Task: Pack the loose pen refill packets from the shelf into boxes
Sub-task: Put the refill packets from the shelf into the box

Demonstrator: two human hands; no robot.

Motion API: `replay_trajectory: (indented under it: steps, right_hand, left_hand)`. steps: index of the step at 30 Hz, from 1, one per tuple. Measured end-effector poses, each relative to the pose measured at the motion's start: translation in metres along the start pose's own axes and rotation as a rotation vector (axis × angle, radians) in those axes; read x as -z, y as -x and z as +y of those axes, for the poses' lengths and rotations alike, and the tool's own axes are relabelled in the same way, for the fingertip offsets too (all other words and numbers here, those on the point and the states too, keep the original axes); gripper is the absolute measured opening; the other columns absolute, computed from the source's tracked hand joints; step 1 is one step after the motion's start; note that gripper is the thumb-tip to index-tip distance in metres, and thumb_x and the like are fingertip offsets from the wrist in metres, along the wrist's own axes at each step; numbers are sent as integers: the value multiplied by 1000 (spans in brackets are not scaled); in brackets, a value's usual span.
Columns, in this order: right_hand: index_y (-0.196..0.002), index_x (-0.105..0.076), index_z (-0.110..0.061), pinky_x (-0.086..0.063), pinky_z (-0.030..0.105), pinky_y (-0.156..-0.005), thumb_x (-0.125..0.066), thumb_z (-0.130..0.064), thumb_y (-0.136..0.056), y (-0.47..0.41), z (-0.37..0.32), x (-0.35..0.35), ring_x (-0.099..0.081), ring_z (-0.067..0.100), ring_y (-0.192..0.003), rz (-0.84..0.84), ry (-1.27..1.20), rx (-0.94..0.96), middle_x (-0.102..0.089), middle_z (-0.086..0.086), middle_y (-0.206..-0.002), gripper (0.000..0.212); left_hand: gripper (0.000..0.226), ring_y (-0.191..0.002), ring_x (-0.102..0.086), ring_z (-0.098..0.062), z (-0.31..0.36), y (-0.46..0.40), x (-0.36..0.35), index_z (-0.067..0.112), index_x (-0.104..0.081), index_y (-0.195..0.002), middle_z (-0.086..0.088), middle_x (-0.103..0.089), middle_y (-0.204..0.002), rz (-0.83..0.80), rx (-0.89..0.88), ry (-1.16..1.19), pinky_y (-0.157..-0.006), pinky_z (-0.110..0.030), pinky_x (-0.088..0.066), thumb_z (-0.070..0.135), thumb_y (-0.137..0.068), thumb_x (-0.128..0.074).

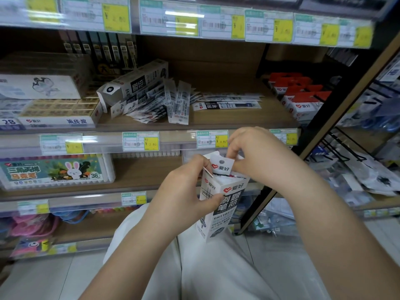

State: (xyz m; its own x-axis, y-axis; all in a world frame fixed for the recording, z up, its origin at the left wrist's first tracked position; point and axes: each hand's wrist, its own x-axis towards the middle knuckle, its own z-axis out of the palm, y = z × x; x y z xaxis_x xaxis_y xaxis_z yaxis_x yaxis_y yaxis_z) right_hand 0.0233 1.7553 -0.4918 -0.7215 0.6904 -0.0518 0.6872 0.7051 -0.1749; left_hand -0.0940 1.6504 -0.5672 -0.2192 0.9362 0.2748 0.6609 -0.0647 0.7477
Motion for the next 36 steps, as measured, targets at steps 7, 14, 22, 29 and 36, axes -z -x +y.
replay_trajectory:
  steps: [7,14,22,29,36]
  right_hand:
    - [-84,-71,-18,-50,29,-80,-65,-18,-80,0,5,9,-62,20,-89,26,-96,4,-68,2,-91,7]
    - [-93,-70,-23,-49,29,-87,-62,-12,-82,-9,-2,9,-61,20,-101,-214,-51,-66,-63,-2,-116,18]
    - [-70,-58,-35,-47,37,-94,-62,-14,-82,-8,-1,7,-58,19,-107,-200,-172,-32,-60,-3,-124,24]
    - [-103,-67,-17,-42,23,-74,-56,-14,-86,-11,-4,15,-55,17,-84,-256,18,-25,-65,5,-113,20]
    - [-72,-66,-36,-45,37,-96,-67,-26,-82,2,2,22,-56,10,-107,-70,-244,25,-59,-9,-121,14]
  left_hand:
    - [47,-88,-60,-4,-1,0,0,40,-37,-80,18,-63,-90,5,-2,9,-76,-32,-49,25,-67,-80]
    - [47,-85,-59,-4,1,-1,-1,40,-36,-80,19,-61,-87,-7,-8,-1,-74,-30,-48,25,-67,-79]
    - [48,-83,-59,-3,-3,-1,0,42,-38,-80,20,-61,-85,20,-21,6,-72,-29,-48,24,-66,-81]
    - [48,-84,-59,-3,0,-1,-3,41,-37,-80,20,-61,-87,1,-30,5,-73,-29,-47,24,-67,-79]
    - [47,-87,-59,1,-2,0,0,42,-38,-80,24,-60,-88,13,-12,15,-75,-25,-48,25,-67,-80]
